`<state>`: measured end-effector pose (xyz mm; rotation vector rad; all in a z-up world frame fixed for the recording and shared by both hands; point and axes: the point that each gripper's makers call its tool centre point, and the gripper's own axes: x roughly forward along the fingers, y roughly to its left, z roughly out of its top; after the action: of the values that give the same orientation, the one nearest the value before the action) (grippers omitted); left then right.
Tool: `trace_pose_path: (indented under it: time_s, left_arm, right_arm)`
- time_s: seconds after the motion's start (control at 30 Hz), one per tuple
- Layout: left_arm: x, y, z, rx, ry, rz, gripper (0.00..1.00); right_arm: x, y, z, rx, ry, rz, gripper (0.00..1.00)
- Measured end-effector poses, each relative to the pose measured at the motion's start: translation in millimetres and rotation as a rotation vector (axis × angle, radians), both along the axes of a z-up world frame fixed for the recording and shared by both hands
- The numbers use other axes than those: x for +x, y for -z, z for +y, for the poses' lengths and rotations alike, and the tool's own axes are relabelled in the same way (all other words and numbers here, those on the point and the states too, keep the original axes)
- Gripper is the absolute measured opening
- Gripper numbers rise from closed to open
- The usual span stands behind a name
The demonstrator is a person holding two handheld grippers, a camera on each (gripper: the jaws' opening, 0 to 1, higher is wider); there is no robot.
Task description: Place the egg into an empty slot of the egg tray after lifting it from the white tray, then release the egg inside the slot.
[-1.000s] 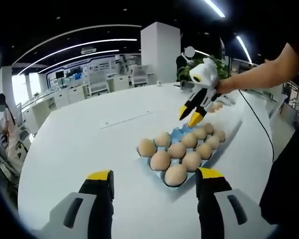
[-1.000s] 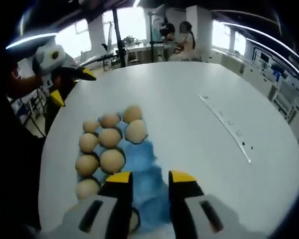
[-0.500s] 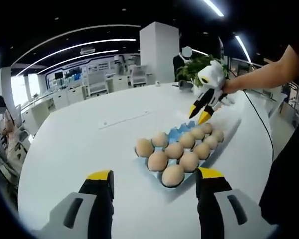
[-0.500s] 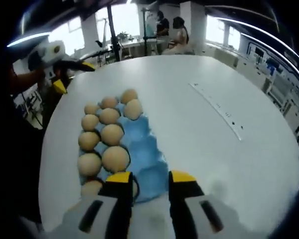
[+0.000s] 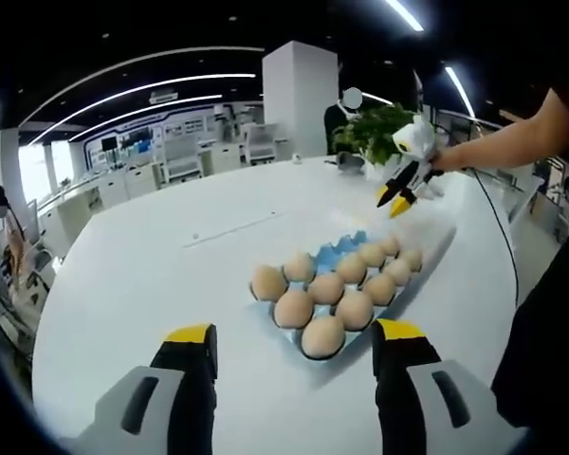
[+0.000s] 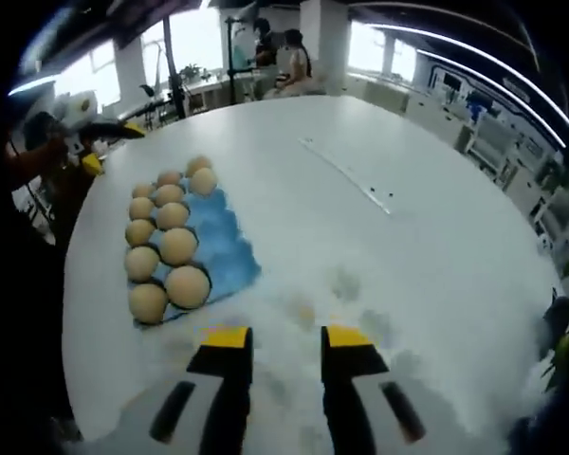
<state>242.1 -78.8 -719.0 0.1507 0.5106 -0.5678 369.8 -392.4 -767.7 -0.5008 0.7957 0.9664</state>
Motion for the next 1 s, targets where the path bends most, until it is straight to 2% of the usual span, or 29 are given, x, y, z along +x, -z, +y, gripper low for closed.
trace_pose_path:
  time_s: [0.1,0.3,0.43,0.63,0.73,0.8,0.87,1.0]
  left_arm:
    - [0.3,0.1,-1,-0.005,0.003,0.003,0.67]
    - [0.3,0.4,0,0.002,-0.001,0.005,0.67]
    - [0.6,0.1,0,0.007,0.004,0.005,0.67]
    - [0.9,-0.9,2,0.009,0.000,0.006,0.66]
    - [1.1,-1.0,3,0.011,-0.001,0.008,0.66]
    - [1.8,-1.1,3,0.012,-0.001,0.007,0.66]
    - [2.5,-1.1,3,0.012,-0.001,0.009,0.66]
    - [4.7,-2.5,4,0.013,-0.005,0.008,0.66]
  right_arm:
    - [0,3.8,-19,-0.015,0.039,0.016,0.28]
    - [3,6.4,-50,-0.064,0.101,-0.004,0.28]
    - [9,10.4,-59,-0.088,0.135,-0.007,0.28]
    - [9,20.2,-64,-0.137,0.120,0.011,0.28]
    - [12,21.2,-65,-0.140,0.126,0.046,0.29]
    - [11,23.6,-66,-0.114,0.184,0.121,0.28]
    - [11,24.9,-66,-0.127,0.188,0.178,0.28]
    - [12,28.8,-64,-0.199,0.096,0.221,0.28]
